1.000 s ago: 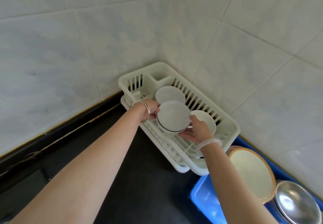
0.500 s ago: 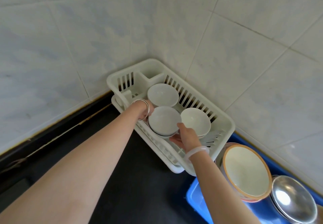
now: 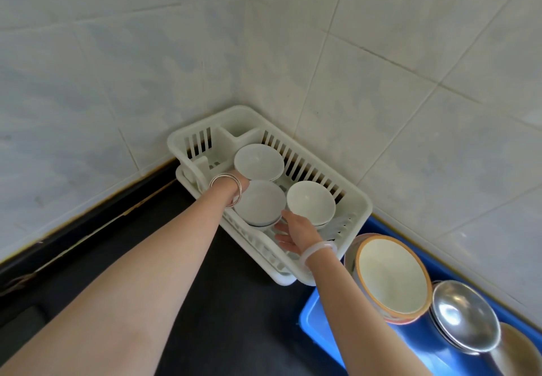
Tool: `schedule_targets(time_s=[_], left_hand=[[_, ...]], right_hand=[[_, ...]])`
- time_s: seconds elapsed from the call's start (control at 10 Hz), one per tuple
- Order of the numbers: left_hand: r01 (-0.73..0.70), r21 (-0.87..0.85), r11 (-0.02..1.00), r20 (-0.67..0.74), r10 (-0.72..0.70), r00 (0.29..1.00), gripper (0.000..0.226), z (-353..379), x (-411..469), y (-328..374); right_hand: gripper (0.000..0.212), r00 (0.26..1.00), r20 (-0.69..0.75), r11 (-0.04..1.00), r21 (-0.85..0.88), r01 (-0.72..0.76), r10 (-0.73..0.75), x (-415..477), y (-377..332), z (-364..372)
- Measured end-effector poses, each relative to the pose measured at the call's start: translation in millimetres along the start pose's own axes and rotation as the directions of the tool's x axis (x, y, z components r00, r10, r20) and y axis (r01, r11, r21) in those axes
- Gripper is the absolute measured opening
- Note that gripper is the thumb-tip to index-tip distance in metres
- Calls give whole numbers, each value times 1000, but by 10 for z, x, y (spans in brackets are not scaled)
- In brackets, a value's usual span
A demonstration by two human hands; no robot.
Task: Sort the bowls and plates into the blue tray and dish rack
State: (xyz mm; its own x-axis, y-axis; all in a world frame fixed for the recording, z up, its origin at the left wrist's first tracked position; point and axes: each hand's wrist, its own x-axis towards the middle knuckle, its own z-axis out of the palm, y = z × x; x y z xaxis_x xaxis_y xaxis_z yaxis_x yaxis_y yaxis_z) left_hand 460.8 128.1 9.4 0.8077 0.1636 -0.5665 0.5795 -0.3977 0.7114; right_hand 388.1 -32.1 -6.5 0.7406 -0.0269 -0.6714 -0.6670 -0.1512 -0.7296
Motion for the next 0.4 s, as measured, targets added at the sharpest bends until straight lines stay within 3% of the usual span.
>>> schedule_targets(time_s=[0.1, 0.2, 0.3, 0.4], left_hand=[[-65, -40, 997, -19, 65, 998, 18, -30, -100, 4], [-25, -111, 993, -114, 12, 993, 31, -84, -286, 23], [-115, -246, 963, -154, 78, 985, 36, -109, -608, 34], [-180, -307, 935, -142, 142, 980, 36, 3, -1179, -230]], right_hand=[[19, 995, -15, 995, -12, 95, -96, -165, -75, -63], [26, 948, -107, 948, 74, 309, -301, -600, -362, -253], [27, 756, -146, 735, 178, 654, -638, -1402, -796, -536], [28, 314, -102, 285, 224, 932, -944, -2482, -1165, -1041]])
